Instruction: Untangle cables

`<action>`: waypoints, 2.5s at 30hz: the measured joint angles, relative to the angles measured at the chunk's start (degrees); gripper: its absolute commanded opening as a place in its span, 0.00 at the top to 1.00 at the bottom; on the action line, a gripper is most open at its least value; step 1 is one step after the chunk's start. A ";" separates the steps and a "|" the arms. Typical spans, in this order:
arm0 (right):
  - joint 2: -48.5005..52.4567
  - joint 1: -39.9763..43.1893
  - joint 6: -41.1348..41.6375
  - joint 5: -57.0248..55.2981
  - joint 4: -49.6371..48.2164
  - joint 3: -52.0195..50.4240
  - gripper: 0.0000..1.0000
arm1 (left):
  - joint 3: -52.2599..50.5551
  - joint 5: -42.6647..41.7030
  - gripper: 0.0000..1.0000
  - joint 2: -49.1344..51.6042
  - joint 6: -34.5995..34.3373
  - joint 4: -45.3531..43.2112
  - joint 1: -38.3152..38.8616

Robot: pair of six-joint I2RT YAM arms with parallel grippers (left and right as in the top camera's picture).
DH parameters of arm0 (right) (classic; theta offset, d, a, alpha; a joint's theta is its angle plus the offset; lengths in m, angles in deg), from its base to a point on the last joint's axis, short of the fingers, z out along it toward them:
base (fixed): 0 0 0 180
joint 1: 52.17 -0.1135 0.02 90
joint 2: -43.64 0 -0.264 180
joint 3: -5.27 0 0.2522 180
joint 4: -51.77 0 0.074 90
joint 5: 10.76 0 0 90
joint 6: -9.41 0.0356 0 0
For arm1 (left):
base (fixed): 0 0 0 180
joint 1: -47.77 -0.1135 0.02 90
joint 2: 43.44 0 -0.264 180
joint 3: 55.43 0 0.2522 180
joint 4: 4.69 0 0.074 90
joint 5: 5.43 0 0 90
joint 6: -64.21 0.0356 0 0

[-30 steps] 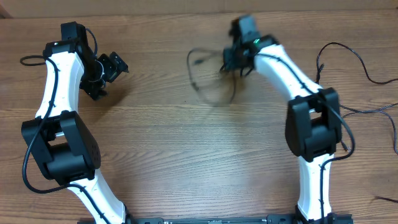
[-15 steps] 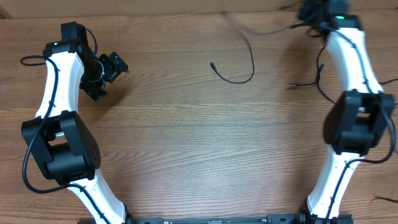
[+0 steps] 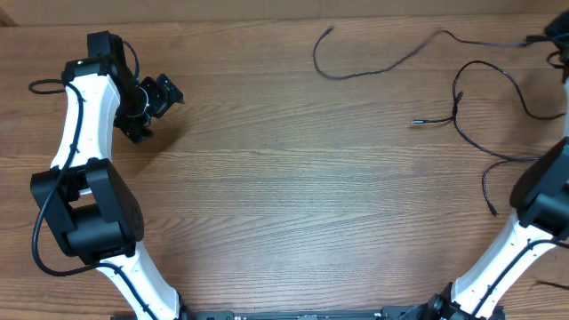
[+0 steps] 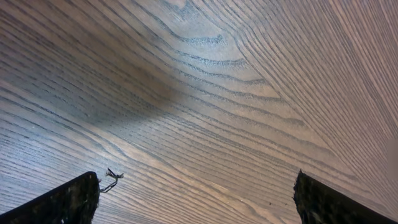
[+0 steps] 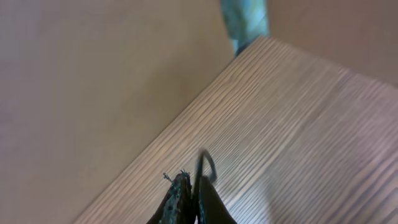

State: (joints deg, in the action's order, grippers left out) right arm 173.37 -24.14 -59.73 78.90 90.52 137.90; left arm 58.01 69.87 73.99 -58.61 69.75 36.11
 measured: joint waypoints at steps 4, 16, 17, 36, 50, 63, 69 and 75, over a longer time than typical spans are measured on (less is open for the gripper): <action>0.00 1.40 -0.22 -2.56 -0.98 0.00 0.94 | 0.00 0.00 0.01 0.00 0.00 0.00 0.00; 0.00 3.17 -2.99 -6.08 -1.36 0.00 0.11 | 0.00 0.00 0.00 0.00 0.00 0.00 0.00; 0.00 3.17 -3.26 -5.79 -1.40 0.00 0.07 | 0.00 0.00 0.01 0.00 0.00 0.00 0.00; 0.00 -2.32 -32.13 28.76 17.03 0.02 0.00 | 0.00 0.00 0.00 0.00 0.00 0.00 0.00; 0.00 -5.14 -40.98 10.60 23.28 0.02 0.12 | 0.00 0.00 0.01 0.00 0.00 0.00 0.00; 0.09 -4.57 -42.66 2.21 23.65 0.02 0.80 | 0.00 -0.02 0.00 0.00 0.00 0.02 0.00; 1.75 -2.95 -38.23 0.42 17.27 0.02 0.80 | 0.00 0.00 0.01 0.00 0.00 0.00 0.00; 3.32 -1.22 -32.37 -1.99 7.13 -0.07 0.77 | 0.00 0.00 0.00 0.00 0.00 0.00 0.00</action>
State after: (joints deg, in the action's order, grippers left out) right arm 176.69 -25.36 -92.10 76.91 97.65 137.83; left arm 58.01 69.87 73.99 -58.61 69.75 36.11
